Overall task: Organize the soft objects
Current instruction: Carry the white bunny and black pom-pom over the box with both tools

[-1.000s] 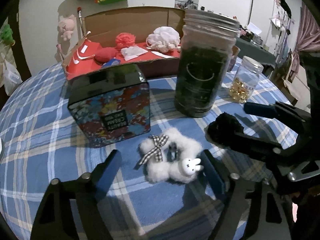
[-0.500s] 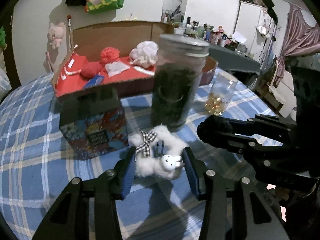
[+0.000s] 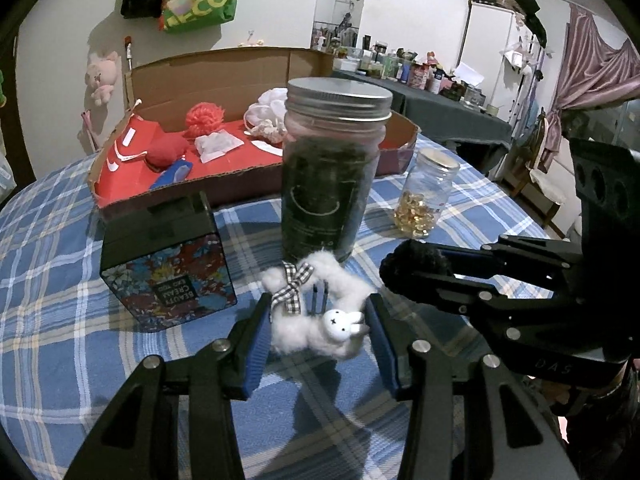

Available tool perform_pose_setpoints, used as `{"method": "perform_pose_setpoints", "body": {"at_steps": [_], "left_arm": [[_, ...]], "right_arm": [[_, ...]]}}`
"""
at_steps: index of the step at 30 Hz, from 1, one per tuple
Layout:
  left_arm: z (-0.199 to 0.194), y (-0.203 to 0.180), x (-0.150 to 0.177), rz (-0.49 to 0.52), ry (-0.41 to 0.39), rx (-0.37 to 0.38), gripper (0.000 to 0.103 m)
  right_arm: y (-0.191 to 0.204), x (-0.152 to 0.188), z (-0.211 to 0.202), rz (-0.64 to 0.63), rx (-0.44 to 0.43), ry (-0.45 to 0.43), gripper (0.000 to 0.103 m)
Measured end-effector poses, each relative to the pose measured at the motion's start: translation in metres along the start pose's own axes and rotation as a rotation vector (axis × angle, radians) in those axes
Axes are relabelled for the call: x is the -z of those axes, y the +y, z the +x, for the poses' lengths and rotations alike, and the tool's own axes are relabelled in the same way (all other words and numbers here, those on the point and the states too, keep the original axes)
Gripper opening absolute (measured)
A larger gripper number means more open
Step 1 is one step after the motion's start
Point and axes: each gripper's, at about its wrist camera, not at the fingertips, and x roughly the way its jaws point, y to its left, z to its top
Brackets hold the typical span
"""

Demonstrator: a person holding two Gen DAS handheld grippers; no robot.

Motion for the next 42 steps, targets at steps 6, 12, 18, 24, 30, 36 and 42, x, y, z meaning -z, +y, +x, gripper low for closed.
{"method": "perform_pose_setpoints", "body": {"at_steps": [6,12,18,24,30,36,42], "left_arm": [[-0.001,0.0,0.0,-0.003,-0.002,-0.003,0.048],[-0.009,0.01,0.007,-0.025,-0.014,-0.022,0.048],[-0.023,0.031,0.019,-0.063,-0.017,-0.062,0.048],[-0.038,0.054,0.028,-0.094,-0.024,-0.116,0.048],[-0.047,0.077,0.034,-0.114,-0.023,-0.161,0.048],[-0.046,0.096,0.033,-0.109,-0.017,-0.2,0.048],[-0.041,0.115,0.027,-0.101,-0.009,-0.205,0.048]], "right_arm": [[-0.001,0.0,0.0,0.001,0.001,0.001,0.028],[-0.005,0.003,-0.002,0.007,0.01,0.001,0.028],[-0.015,0.008,-0.008,0.027,0.034,0.007,0.028],[-0.026,0.013,-0.015,0.043,0.065,0.011,0.028],[-0.041,0.016,-0.021,0.065,0.095,0.015,0.028],[-0.058,0.016,-0.024,0.084,0.117,0.017,0.028],[-0.079,0.013,-0.029,0.106,0.147,0.024,0.028]]}}
